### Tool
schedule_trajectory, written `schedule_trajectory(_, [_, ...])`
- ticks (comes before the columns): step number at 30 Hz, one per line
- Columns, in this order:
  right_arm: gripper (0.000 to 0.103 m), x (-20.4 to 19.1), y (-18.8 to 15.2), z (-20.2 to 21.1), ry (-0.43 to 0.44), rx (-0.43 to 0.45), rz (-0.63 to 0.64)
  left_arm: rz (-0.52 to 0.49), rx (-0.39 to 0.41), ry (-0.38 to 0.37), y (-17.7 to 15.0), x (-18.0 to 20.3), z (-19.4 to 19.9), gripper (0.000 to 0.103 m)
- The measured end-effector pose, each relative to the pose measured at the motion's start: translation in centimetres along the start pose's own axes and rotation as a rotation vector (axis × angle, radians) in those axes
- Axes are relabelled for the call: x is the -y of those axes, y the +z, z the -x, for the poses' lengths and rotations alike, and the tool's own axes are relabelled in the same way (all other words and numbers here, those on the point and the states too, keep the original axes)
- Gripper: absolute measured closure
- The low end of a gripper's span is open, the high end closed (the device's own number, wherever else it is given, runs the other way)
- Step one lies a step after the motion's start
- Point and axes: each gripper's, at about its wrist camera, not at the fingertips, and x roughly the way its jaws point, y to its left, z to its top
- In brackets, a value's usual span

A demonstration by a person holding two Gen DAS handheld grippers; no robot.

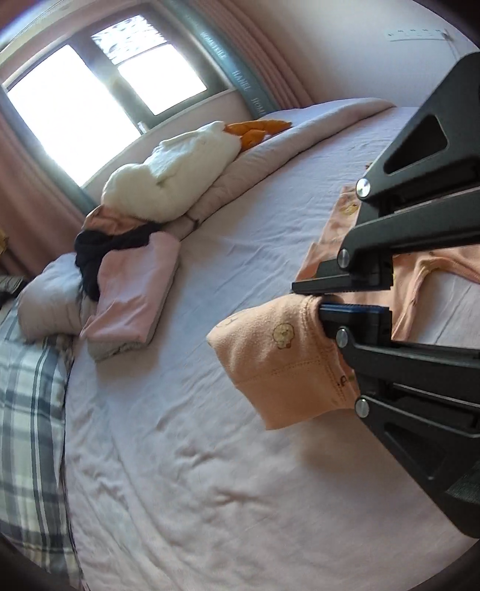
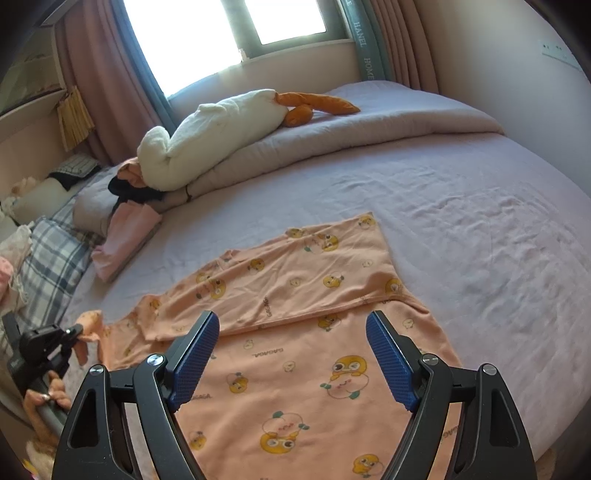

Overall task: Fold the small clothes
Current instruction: 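Fold the foot end up over the body with the left gripper, release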

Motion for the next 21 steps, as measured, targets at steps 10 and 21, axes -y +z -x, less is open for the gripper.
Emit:
schedule_trajectory(10, [0.021,1.5,-0.2,0.5,0.002,0.004,-0.035,-0.157,-0.150,0.024,-5.5,4.4,-3.9,0.100])
schedule_trajectory(21, [0.022,2.2,-0.4,0.4,0.010,-0.014,-0.049,-0.145,-0.272,0.070,-7.8,2.7,-6.5,0.096])
